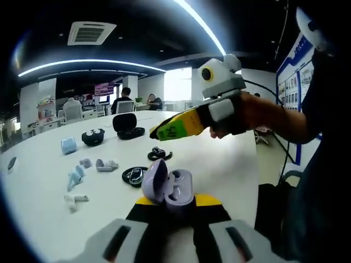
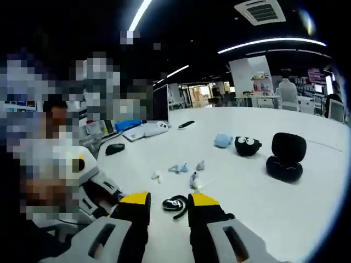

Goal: Pick up the earbuds from the table and place the earbuds into the earbud case

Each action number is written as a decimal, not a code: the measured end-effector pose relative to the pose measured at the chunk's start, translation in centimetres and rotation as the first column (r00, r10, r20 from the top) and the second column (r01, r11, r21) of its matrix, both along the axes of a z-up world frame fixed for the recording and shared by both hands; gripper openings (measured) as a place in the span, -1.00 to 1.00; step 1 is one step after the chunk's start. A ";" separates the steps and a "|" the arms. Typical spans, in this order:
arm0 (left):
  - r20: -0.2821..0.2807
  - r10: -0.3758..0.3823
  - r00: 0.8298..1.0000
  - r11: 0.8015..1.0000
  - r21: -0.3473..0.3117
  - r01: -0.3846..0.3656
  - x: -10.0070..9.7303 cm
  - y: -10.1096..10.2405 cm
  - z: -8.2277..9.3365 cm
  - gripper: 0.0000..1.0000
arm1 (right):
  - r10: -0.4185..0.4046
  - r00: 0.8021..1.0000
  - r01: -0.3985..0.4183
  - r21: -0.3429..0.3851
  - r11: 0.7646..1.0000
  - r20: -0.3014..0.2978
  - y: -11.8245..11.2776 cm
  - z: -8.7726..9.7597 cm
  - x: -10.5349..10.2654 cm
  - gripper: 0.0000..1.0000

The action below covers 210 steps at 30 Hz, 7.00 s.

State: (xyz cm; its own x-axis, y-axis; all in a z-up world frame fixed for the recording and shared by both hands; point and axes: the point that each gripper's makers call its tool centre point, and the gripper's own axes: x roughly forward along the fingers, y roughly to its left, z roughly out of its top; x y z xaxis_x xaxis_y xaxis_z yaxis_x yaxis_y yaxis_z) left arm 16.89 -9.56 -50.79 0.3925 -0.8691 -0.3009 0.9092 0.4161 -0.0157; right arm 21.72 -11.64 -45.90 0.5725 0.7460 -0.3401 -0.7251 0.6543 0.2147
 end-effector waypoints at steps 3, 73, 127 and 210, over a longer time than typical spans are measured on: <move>0.001 -0.001 1.000 1.000 -0.002 0.001 0.0 0.0 0.0 -0.61 | 0.031 0.999 -0.030 -0.068 0.997 0.012 0.4 -0.3 0.8 -0.49; 0.015 0.000 1.000 1.000 -0.018 0.000 -0.1 0.2 -0.1 -0.61 | -0.013 0.998 0.030 -0.327 0.945 0.055 1.0 -4.7 9.5 -0.68; 0.017 0.000 1.000 1.000 -0.018 0.001 0.0 0.1 -0.1 -0.61 | 0.283 0.959 -0.254 -0.381 0.889 0.020 3.5 -5.7 6.6 -0.70; 0.024 -0.004 1.000 1.000 -0.018 0.005 -0.1 -0.1 -0.2 -0.61 | 0.368 0.929 -0.305 -0.467 0.830 0.048 4.0 -5.5 6.5 -0.78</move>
State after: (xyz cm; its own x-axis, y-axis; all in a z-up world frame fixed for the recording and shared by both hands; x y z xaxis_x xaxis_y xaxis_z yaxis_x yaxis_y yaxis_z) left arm 16.83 -9.63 -50.94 0.3954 -0.8761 -0.2759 0.9113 0.4117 -0.0011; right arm 28.18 -7.64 -51.38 0.3761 0.6876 -0.6211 -0.9182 0.3665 -0.1503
